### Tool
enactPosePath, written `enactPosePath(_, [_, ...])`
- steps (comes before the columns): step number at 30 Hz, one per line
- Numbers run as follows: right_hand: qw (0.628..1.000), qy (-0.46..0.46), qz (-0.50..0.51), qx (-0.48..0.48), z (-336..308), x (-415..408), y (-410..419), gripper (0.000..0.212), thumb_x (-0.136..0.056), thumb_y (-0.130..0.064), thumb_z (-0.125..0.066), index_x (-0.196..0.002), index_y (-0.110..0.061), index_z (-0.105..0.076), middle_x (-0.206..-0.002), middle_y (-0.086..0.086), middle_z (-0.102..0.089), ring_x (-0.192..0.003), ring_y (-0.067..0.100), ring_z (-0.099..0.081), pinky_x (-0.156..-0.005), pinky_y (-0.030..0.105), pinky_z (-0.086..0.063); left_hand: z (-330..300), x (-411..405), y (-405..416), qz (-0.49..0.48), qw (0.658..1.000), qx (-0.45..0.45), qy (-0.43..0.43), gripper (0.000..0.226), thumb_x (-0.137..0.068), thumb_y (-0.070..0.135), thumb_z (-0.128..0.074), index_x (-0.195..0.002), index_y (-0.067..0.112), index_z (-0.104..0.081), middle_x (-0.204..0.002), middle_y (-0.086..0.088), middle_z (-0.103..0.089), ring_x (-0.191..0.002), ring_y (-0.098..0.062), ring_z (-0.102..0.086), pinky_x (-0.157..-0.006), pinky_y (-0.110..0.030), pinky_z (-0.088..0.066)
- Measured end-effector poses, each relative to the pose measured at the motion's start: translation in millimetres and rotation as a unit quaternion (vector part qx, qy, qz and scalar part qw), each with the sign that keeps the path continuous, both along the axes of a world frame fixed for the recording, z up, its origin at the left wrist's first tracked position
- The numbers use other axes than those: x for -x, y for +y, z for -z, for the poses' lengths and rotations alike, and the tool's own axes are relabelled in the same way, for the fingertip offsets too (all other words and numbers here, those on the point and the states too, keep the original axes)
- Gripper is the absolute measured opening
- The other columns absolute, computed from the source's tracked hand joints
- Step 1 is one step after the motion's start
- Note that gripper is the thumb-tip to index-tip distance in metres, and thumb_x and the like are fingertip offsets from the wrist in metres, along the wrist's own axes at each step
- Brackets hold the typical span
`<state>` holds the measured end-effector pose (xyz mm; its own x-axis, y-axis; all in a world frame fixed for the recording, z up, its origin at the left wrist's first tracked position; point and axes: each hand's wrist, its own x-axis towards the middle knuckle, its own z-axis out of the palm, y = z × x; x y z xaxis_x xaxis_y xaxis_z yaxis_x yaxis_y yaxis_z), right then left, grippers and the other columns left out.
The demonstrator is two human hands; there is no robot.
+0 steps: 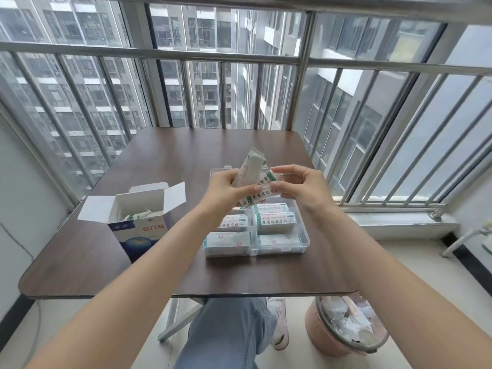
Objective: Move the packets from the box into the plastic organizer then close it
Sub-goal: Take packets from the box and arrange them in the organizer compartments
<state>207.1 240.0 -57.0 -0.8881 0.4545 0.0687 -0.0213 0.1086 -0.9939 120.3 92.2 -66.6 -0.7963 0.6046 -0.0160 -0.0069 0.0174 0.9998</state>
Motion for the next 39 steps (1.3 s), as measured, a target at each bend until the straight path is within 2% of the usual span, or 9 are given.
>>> enactPosePath(5, [0.999,-0.028,-0.012,-0.037,2,2,11,0.019,-0.078,-0.005,-0.073,-0.096,-0.009,-0.069,-0.072,0.003,-0.066,-0.061,0.005,-0.060,-0.058,0.015,-0.049,3,1,9,-0.002,1.000,0.011,-0.006,0.029,-0.080,0.005,-0.071,-0.108,0.005,-0.065,-0.096,-0.012,-0.070,-0.086,-0.025,-0.069,-0.076,-0.038,-0.059])
enactPosePath(9, [0.996,-0.046,-0.033,-0.064,4,6,15,0.005,-0.080,-0.008,-0.071,-0.081,-0.012,-0.068,-0.067,0.005,-0.063,-0.055,0.008,-0.054,-0.055,0.016,-0.047,4,3,14,-0.013,1.000,0.011,-0.006,0.028,-0.083,0.007,-0.068,-0.110,0.001,-0.063,-0.091,-0.009,-0.068,-0.080,-0.022,-0.069,-0.070,-0.031,-0.059])
enactPosePath(13, [0.991,-0.082,0.026,-0.106,10,19,26,0.011,-0.083,-0.011,-0.070,-0.075,-0.016,-0.065,-0.071,0.003,-0.068,-0.058,0.010,-0.060,-0.051,0.018,-0.042,5,8,18,-0.082,0.995,0.043,0.027,0.021,-0.088,0.007,-0.063,-0.108,0.002,-0.061,-0.090,-0.009,-0.065,-0.075,-0.018,-0.066,-0.070,-0.028,-0.058])
enactPosePath(17, [0.983,-0.125,0.057,-0.120,21,28,38,0.011,-0.081,-0.010,-0.072,-0.074,-0.016,-0.065,-0.073,0.005,-0.070,-0.058,0.014,-0.064,-0.046,0.012,-0.039,9,11,17,-0.117,0.987,0.079,0.071,0.014,-0.089,0.005,-0.061,-0.103,0.008,-0.062,-0.089,-0.012,-0.068,-0.065,-0.018,-0.068,-0.061,-0.021,-0.057])
enactPosePath(20, [0.974,-0.155,0.060,-0.153,30,29,43,0.011,-0.079,-0.012,-0.075,-0.072,-0.013,-0.066,-0.073,0.006,-0.070,-0.062,0.019,-0.065,-0.060,0.021,-0.051,12,14,16,-0.131,0.983,0.090,0.087,0.013,-0.089,0.005,-0.060,-0.100,0.012,-0.062,-0.089,-0.011,-0.069,-0.063,-0.018,-0.068,-0.063,-0.024,-0.058])
enactPosePath(24, [0.946,-0.203,0.047,-0.247,37,31,40,0.011,-0.076,-0.017,-0.077,-0.070,-0.013,-0.068,-0.074,0.005,-0.071,-0.066,0.014,-0.065,-0.075,0.032,-0.056,11,16,16,-0.129,0.983,0.096,0.088,0.010,-0.089,0.005,-0.060,-0.096,0.013,-0.062,-0.088,-0.012,-0.069,-0.064,-0.019,-0.068,-0.062,-0.022,-0.057])
enactPosePath(27, [0.919,-0.239,0.030,-0.311,37,37,32,0.015,-0.073,-0.023,-0.079,-0.067,-0.020,-0.066,-0.078,-0.001,-0.070,-0.081,0.017,-0.066,-0.079,0.040,-0.055,11,16,17,-0.121,0.984,0.100,0.085,0.010,-0.089,0.005,-0.059,-0.097,0.012,-0.062,-0.087,-0.012,-0.069,-0.066,-0.019,-0.069,-0.062,-0.022,-0.057])
enactPosePath(31, [0.884,-0.277,0.026,-0.375,35,40,23,0.014,-0.075,-0.027,-0.078,-0.073,-0.022,-0.064,-0.092,0.000,-0.069,-0.092,0.020,-0.062,-0.079,0.035,-0.051,13,15,18,-0.114,0.986,0.099,0.077,0.014,-0.089,0.006,-0.061,-0.102,0.010,-0.063,-0.083,-0.007,-0.069,-0.061,-0.013,-0.068,-0.063,-0.022,-0.056])
enactPosePath(39, [0.836,-0.294,0.038,-0.463,31,43,15,0.019,-0.072,-0.034,-0.079,-0.071,-0.024,-0.063,-0.098,-0.003,-0.065,-0.099,0.019,-0.057,-0.068,0.028,-0.039,12,12,17,-0.098,0.990,0.086,0.047,0.013,-0.089,0.007,-0.062,-0.102,0.012,-0.060,-0.088,-0.011,-0.068,-0.062,-0.014,-0.068,-0.062,-0.020,-0.057])
